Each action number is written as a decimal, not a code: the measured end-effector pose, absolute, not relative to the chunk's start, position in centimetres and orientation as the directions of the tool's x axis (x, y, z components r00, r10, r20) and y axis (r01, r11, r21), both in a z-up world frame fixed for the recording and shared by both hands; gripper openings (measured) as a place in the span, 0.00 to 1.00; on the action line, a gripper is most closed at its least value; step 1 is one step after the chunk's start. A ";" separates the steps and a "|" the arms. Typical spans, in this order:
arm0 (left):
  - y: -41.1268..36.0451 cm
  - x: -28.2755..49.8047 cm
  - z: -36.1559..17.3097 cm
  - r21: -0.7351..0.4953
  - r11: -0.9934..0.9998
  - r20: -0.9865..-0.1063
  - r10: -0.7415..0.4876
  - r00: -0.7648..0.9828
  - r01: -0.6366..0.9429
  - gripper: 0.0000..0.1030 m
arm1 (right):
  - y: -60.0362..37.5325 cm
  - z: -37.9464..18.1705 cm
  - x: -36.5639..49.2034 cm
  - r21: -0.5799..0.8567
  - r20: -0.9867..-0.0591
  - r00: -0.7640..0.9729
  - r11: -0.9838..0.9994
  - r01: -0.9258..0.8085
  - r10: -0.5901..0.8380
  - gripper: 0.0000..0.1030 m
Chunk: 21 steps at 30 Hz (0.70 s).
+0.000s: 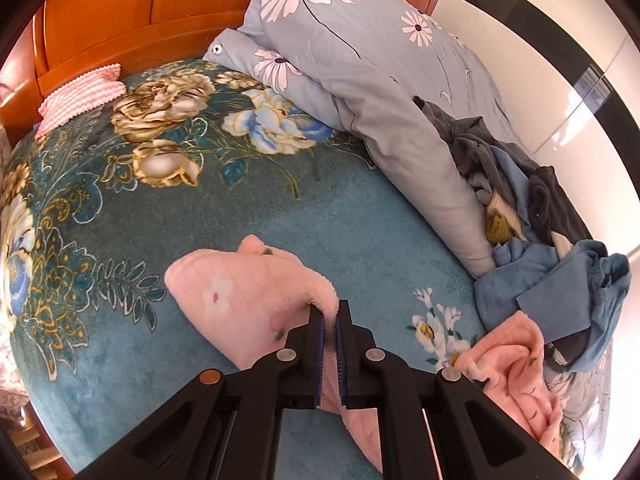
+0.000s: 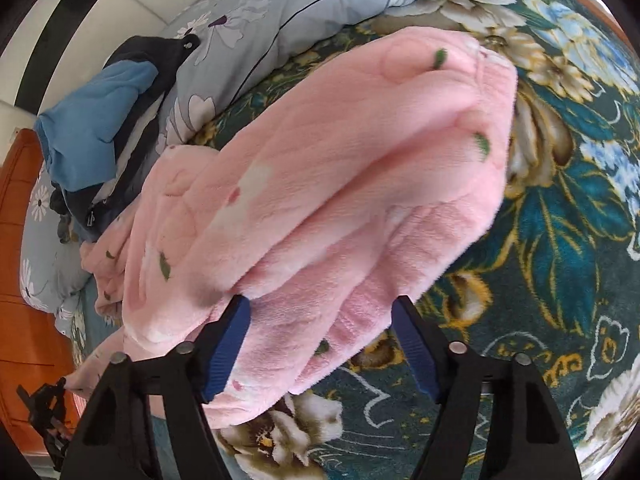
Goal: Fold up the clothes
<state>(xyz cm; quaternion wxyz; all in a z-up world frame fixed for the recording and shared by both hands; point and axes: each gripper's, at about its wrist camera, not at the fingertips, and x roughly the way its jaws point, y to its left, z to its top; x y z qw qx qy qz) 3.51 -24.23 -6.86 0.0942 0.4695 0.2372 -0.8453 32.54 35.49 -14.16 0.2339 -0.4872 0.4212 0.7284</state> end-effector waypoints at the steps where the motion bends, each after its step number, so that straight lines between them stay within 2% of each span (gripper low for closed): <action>1: -24.5 3.4 -7.0 -0.318 -0.865 -0.840 0.067 -0.539 0.388 0.07 | 35.3 -14.5 31.9 0.388 -0.909 -0.407 -0.532 -0.752 -0.088 0.64; 2: -24.8 3.4 -7.2 -0.324 -0.860 -0.841 0.071 -0.536 0.395 0.07 | 35.1 -14.9 31.2 0.391 -0.911 -0.398 -0.528 -0.754 -0.107 0.60; 4: -25.3 3.5 -7.3 -0.332 -0.854 -0.840 0.075 -0.537 0.400 0.07 | 34.8 -15.3 30.3 0.373 -0.921 -0.376 -0.522 -0.767 -0.105 0.46; 6: -25.5 3.5 -7.5 -0.336 -0.855 -0.841 0.083 -0.535 0.396 0.07 | 34.5 -15.4 29.8 0.367 -0.925 -0.364 -0.509 -0.778 -0.111 0.26; 8: -25.5 3.6 -7.5 -0.340 -0.859 -0.838 0.091 -0.538 0.384 0.05 | 35.3 -13.4 29.5 0.377 -0.916 -0.391 -0.512 -0.772 -0.085 0.14; 11: -25.1 3.5 -7.0 -0.339 -0.870 -0.832 0.100 -0.546 0.357 0.04 | 36.5 -10.4 28.9 0.392 -0.900 -0.433 -0.518 -0.760 -0.045 0.10; 16: -24.3 2.7 -5.6 -0.338 -0.883 -0.828 0.115 -0.548 0.325 0.04 | 38.6 -5.4 28.0 0.415 -0.866 -0.500 -0.528 -0.741 0.021 0.09; 20: -23.2 0.0 -6.7 -0.291 -0.903 -0.868 0.110 -0.485 0.316 0.05 | 40.3 -1.4 27.3 0.432 -0.831 -0.551 -0.538 -0.724 0.073 0.09; 21: -22.8 -0.8 -7.5 -0.282 -0.909 -0.882 0.120 -0.456 0.305 0.06 | 40.6 -2.2 26.7 0.421 -0.842 -0.534 -0.534 -0.734 0.070 0.09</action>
